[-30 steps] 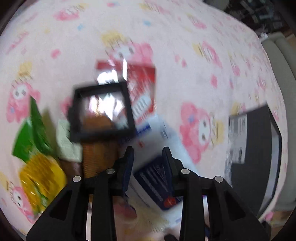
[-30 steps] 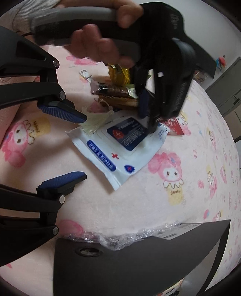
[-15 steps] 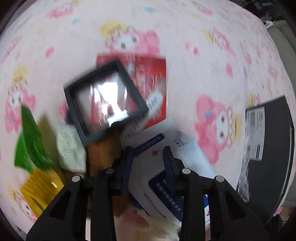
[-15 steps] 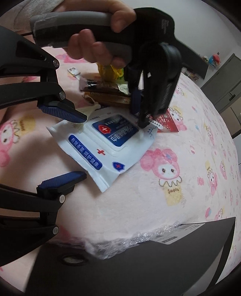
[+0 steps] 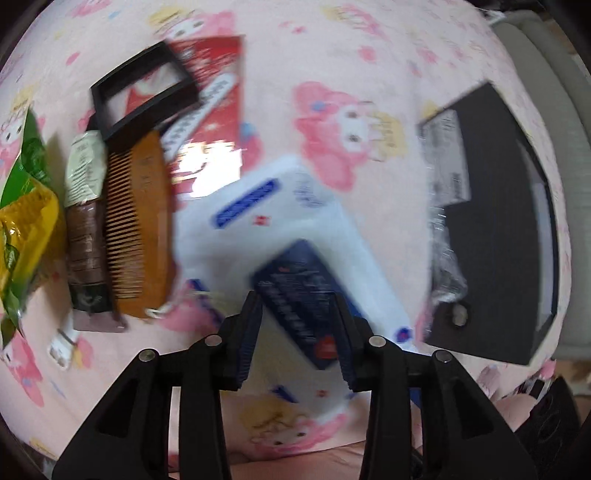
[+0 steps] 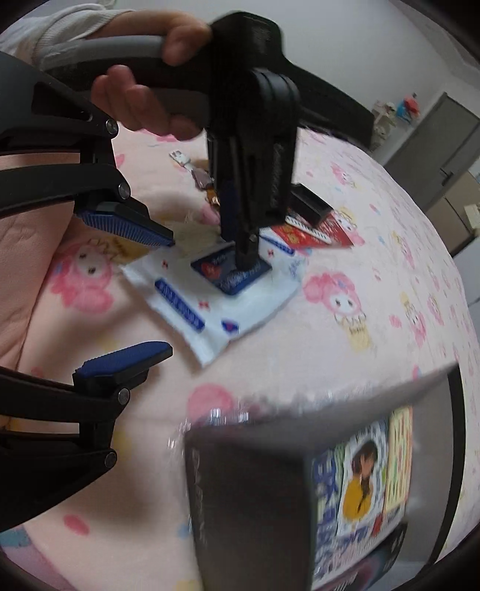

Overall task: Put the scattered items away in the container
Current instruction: 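Grasp the white alcohol wipes pack with the left tool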

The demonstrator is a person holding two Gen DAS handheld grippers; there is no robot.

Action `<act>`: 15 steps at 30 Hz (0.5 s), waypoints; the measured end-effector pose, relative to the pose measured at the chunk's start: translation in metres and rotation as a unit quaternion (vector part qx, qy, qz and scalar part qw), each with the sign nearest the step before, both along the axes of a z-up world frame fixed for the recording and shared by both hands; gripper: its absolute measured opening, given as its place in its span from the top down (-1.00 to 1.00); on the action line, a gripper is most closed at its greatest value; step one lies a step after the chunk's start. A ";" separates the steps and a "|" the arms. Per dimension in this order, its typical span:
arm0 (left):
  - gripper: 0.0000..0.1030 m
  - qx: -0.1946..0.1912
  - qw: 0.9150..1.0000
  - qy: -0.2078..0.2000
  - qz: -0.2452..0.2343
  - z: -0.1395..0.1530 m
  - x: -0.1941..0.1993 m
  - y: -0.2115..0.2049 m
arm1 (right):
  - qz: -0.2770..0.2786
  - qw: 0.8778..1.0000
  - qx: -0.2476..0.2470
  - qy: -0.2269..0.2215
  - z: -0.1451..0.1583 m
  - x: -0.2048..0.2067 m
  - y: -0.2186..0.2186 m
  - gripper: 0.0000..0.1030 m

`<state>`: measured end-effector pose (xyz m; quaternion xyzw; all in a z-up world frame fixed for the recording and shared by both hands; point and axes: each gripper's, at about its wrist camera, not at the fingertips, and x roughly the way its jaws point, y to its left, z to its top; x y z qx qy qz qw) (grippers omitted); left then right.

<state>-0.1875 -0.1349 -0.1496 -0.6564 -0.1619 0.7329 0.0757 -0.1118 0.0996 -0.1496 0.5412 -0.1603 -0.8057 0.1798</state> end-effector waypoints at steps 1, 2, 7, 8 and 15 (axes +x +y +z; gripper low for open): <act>0.29 -0.001 1.000 0.013 -0.001 0.006 -0.003 -0.001 | -0.004 1.000 0.003 0.002 0.000 0.000 0.004 0.02; 0.29 -0.009 1.000 0.028 0.008 0.013 -0.008 -0.005 | -0.007 1.000 0.006 0.002 0.000 0.000 0.006 0.02; 0.29 -0.045 0.995 0.048 0.074 0.016 -0.037 -0.055 | 0.003 1.000 0.015 -0.004 -0.008 -0.005 0.003 0.03; 0.30 -0.047 0.994 0.045 0.084 0.010 -0.041 -0.067 | 0.008 1.000 0.014 -0.007 -0.011 -0.007 0.000 0.03; 0.28 -0.039 0.995 -0.005 0.093 -0.029 -0.050 -0.067 | 0.030 0.999 0.018 -0.009 -0.028 -0.020 -0.018 0.03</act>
